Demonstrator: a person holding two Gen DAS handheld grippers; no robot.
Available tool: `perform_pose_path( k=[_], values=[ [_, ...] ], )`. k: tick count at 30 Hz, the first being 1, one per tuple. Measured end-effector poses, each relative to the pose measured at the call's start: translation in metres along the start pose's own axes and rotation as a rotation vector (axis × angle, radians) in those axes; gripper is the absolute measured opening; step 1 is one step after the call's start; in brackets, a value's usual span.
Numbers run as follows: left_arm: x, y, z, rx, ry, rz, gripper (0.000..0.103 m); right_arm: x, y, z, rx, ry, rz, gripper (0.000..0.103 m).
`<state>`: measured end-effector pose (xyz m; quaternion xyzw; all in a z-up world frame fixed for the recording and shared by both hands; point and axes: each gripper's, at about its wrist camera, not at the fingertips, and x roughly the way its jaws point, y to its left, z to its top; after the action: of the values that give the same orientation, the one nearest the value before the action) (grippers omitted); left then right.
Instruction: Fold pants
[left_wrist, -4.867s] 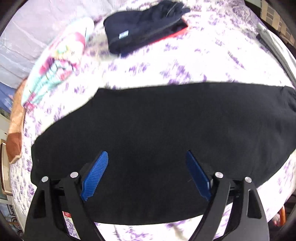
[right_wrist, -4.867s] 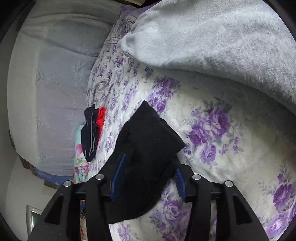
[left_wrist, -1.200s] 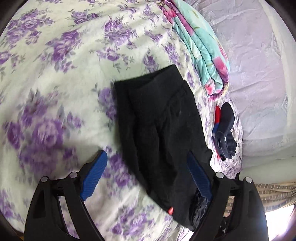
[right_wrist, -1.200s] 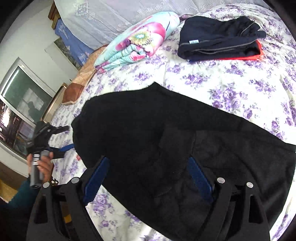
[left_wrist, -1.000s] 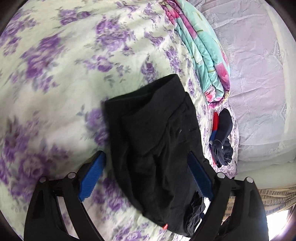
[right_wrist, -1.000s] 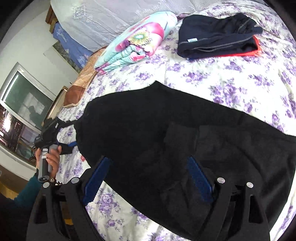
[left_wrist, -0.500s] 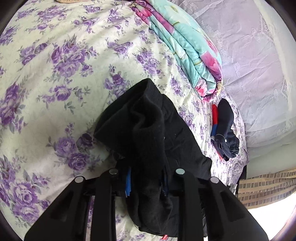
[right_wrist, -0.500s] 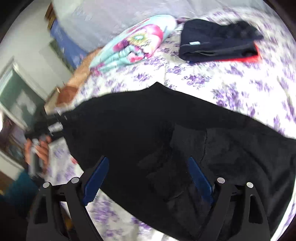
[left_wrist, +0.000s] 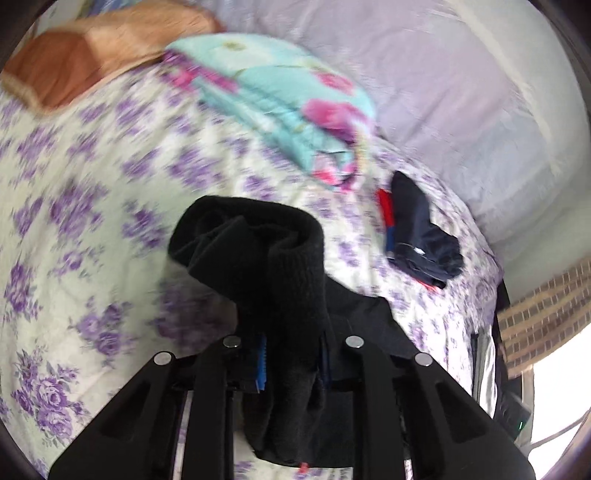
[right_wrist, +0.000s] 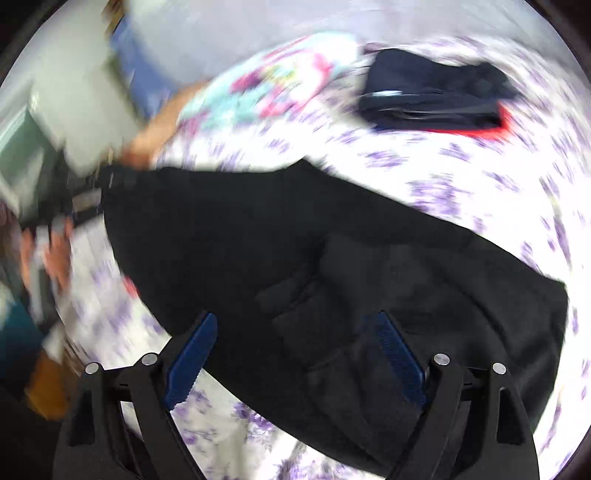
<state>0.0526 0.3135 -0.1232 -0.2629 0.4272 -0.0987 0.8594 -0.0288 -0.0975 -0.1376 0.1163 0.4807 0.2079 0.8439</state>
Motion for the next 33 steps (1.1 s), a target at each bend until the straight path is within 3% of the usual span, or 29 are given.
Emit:
perform_pose_path(
  k=[7, 10, 14, 17, 20, 25, 28, 30, 33],
  values=[
    [0.003, -0.152, -0.040, 0.383, 0.004, -0.101, 0.018, -0.073, -0.106, -0.034, 0.419, -0.150, 0.037, 0.090],
    [0.027, -0.224, -0.085, 0.536, 0.073, -0.186, 0.018, -0.104, -0.142, -0.064, 0.542, -0.216, 0.038, 0.090],
    [0.076, -0.291, -0.159, 0.676, 0.213, -0.252, 0.018, -0.131, -0.174, -0.099, 0.611, -0.240, 0.013, 0.091],
    [0.119, -0.316, -0.218, 0.767, 0.310, -0.208, 0.018, -0.144, -0.192, -0.126, 0.626, -0.237, 0.015, 0.091],
    [0.139, -0.326, -0.251, 0.799, 0.350, -0.155, 0.018, -0.148, -0.210, -0.150, 0.618, -0.224, 0.010, 0.091],
    [0.127, -0.350, -0.265, 0.844, 0.323, -0.151, 0.018, -0.146, -0.228, -0.162, 0.632, -0.232, 0.065, 0.091],
    [0.140, -0.368, -0.284, 0.958, 0.339, -0.025, 0.018, -0.150, -0.227, -0.157, 0.605, -0.235, 0.076, 0.091],
    [0.148, -0.367, -0.295, 0.989, 0.365, 0.016, 0.021, -0.154, -0.227, -0.150, 0.585, -0.235, 0.076, 0.091],
    [0.148, -0.363, -0.300, 0.997, 0.389, 0.025, 0.047, -0.163, -0.229, -0.141, 0.558, -0.257, 0.088, 0.093]
  ],
)
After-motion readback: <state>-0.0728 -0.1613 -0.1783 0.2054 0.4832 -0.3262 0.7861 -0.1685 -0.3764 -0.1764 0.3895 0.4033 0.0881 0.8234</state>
